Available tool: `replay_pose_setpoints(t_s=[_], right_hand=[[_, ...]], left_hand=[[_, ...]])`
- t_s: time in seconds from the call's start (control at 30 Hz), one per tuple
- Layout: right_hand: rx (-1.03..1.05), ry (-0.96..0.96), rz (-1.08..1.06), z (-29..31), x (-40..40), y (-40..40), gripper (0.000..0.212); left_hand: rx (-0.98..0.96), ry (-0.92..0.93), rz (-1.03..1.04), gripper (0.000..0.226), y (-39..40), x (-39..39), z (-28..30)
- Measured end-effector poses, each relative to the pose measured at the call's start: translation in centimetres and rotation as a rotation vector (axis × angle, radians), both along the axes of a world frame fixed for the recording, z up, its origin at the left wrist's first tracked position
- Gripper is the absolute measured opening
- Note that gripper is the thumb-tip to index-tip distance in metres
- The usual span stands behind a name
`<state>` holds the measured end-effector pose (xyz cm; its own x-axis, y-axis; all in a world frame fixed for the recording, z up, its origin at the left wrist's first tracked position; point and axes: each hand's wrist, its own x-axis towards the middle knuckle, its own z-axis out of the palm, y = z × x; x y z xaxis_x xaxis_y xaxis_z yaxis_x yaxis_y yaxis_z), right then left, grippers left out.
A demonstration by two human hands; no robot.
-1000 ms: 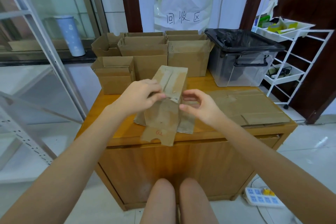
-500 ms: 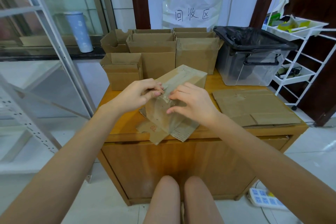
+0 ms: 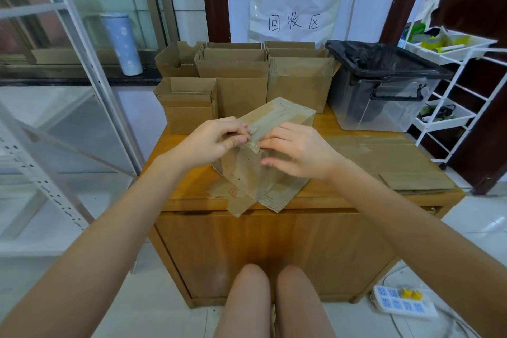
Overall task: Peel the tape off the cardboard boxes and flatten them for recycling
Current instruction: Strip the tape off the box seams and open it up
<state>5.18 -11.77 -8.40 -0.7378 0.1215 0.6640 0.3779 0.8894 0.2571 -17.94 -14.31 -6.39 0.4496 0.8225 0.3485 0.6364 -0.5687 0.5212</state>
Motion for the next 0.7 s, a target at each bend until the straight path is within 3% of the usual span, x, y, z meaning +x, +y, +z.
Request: replay_pose_setpoints(t_s=[0.07, 0.33, 0.7], right_hand=[[-0.010, -0.048, -0.018, 0.34, -0.06, 0.04, 0.041], [0.056, -0.062, 0.035, 0.41, -0.70, 0.51, 0.026], [0.021, -0.047, 0.077, 0.70, -0.13, 0.67, 0.026]], left_hand=[[0.002, -0.006, 0.006, 0.018, -0.04, 0.07, -0.06], [0.014, 0.020, 0.010, 0.016, 0.03, 0.17, 0.15], [-0.043, -0.033, 0.033, 0.017, -0.01, 0.11, 0.06]])
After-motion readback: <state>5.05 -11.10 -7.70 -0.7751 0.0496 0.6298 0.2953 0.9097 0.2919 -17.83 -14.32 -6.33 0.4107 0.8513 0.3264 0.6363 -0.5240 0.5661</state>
